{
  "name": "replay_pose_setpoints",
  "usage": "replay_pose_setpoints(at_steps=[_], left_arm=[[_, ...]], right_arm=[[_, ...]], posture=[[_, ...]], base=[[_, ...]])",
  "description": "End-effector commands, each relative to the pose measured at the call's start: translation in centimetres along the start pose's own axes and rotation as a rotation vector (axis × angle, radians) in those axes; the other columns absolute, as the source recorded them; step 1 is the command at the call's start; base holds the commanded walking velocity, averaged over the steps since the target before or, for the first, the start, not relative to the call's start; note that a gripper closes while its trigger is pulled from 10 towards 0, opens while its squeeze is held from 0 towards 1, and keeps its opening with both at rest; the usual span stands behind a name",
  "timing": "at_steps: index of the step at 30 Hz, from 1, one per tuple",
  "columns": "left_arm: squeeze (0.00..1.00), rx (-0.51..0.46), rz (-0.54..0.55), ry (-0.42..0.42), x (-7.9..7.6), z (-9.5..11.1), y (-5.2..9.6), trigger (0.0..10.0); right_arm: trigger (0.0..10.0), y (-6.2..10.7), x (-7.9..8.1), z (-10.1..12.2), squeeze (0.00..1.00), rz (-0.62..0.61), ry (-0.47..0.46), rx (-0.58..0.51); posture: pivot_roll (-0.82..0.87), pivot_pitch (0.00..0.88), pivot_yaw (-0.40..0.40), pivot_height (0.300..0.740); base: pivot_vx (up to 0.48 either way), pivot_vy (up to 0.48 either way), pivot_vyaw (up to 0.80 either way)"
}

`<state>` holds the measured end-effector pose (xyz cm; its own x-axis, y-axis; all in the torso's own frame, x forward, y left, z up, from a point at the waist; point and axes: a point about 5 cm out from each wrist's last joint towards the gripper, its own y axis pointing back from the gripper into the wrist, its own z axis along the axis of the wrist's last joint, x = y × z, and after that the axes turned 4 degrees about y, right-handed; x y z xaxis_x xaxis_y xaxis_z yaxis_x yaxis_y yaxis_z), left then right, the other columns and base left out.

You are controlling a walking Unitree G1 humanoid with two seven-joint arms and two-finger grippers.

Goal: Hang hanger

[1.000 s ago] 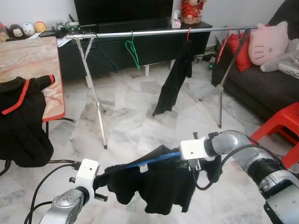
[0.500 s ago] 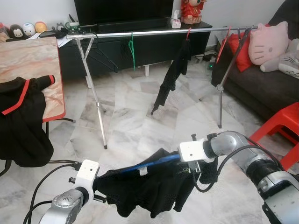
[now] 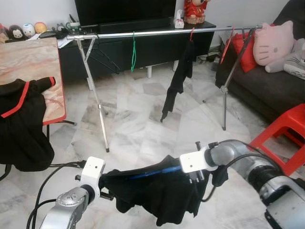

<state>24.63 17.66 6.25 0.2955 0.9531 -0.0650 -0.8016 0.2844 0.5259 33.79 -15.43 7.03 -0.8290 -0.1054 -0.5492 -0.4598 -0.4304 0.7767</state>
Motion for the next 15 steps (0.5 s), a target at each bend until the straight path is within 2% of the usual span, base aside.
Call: replay_pose_setpoints(at_steps=[1,2,3,7,15], left_arm=[[0.00,-0.016,-0.010,-0.007,-0.1,0.6,0.1,0.0],[0.00,-0.016,-0.010,-0.007,-0.1,0.6,0.1,0.0],[0.00,-0.027,-0.023,-0.001,-0.5,0.9,0.0,0.0],[0.00,-0.034,-0.038,0.002,-1.0,1.2,-0.2,0.0],[0.00,-0.035,-0.067,0.001,-1.5,1.3,-0.3,0.0]], right_arm=[[0.0,0.5,-1.0,-0.9,0.00,-0.069,-0.046,0.061],[0.0,0.5,-1.0,-0.9,0.00,-0.069,-0.046,0.061],[0.0,0.3,-0.7,-1.2,0.00,-0.077,-0.093,0.089],[0.0,0.1,-0.3,-1.8,0.00,-0.098,-0.126,0.137],[0.0,-0.4,-0.2,-1.3,0.00,-0.122,-0.164,0.114]], posture=[[-0.04,0.000,-0.015,0.732],[-0.04,0.000,-0.015,0.732],[-0.04,0.000,-0.013,0.732],[-0.04,0.000,-0.013,0.732],[-0.04,0.000,-0.005,0.732]], base=[[0.000,0.000,0.00],[0.000,0.000,0.00],[0.000,0.000,0.00],[0.000,0.000,0.00],[0.000,0.000,0.00]])
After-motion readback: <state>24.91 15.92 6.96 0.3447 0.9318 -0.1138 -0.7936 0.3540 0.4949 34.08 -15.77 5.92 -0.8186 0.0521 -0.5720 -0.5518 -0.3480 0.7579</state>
